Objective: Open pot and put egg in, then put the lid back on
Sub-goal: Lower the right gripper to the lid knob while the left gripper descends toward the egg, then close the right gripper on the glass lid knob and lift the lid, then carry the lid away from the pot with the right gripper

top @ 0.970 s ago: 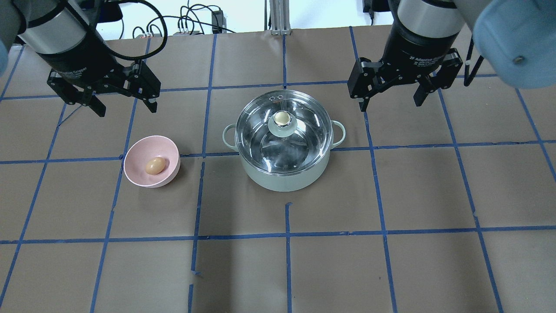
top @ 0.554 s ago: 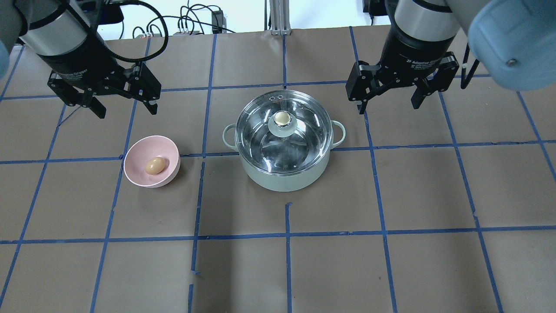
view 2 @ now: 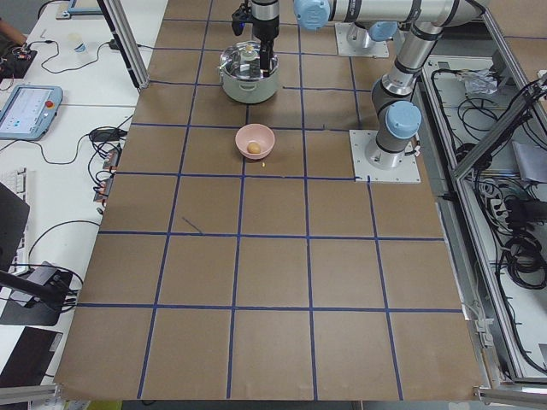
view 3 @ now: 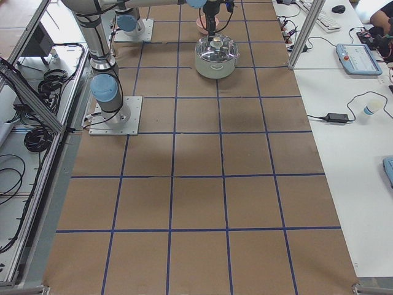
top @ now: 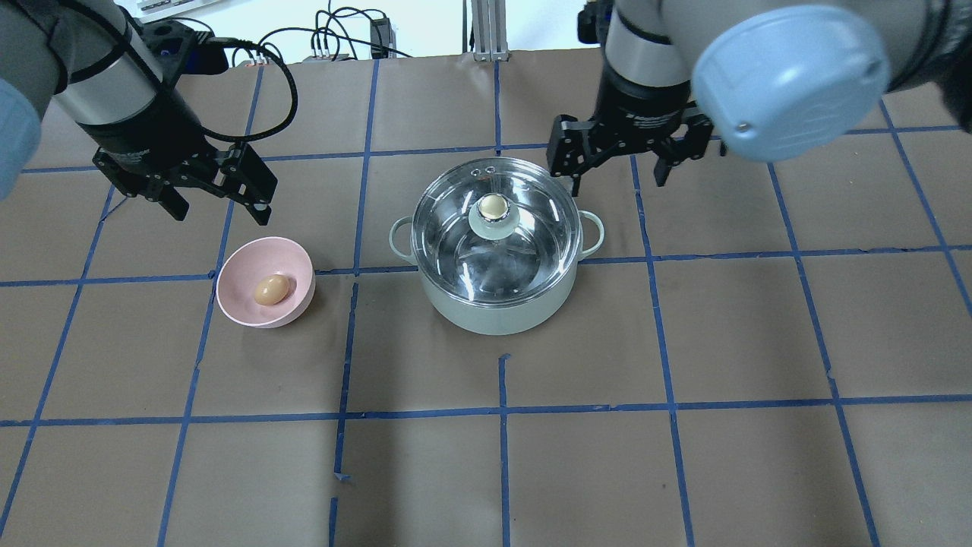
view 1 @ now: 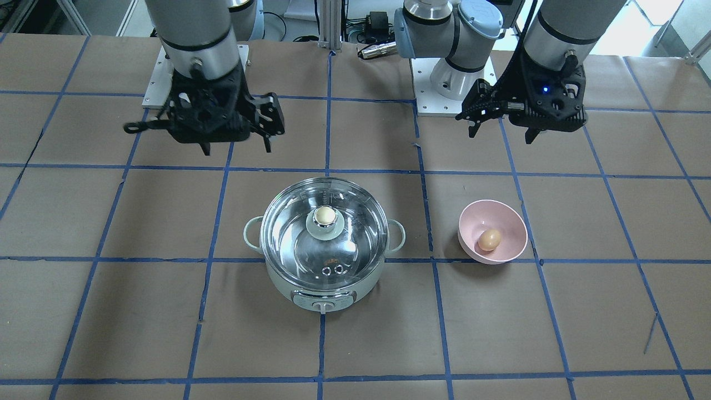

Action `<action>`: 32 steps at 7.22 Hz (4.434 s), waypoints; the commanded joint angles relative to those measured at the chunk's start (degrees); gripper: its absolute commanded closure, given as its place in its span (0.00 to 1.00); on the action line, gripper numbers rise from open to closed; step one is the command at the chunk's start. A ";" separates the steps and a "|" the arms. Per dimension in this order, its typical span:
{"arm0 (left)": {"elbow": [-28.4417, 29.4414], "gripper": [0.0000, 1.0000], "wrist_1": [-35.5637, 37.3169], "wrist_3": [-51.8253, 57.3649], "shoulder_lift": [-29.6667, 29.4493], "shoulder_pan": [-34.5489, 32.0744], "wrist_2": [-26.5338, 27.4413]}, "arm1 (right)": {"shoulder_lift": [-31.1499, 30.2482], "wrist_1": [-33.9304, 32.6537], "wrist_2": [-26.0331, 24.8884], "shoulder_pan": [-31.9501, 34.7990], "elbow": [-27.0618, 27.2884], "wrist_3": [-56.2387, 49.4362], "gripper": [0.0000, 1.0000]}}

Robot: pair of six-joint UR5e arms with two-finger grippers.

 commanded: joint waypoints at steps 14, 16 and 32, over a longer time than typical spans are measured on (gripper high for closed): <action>-26.55 0.03 44.83 25.56 -10.49 7.56 -0.25 | 13.12 -17.34 0.68 8.15 1.07 12.21 0.37; -27.17 0.03 45.62 26.79 -10.67 7.65 -0.34 | 13.12 -17.87 0.77 8.15 1.07 12.21 0.87; -27.96 0.07 50.11 31.89 -17.00 7.65 0.01 | -7.97 6.12 1.21 -11.98 -0.52 -3.96 0.97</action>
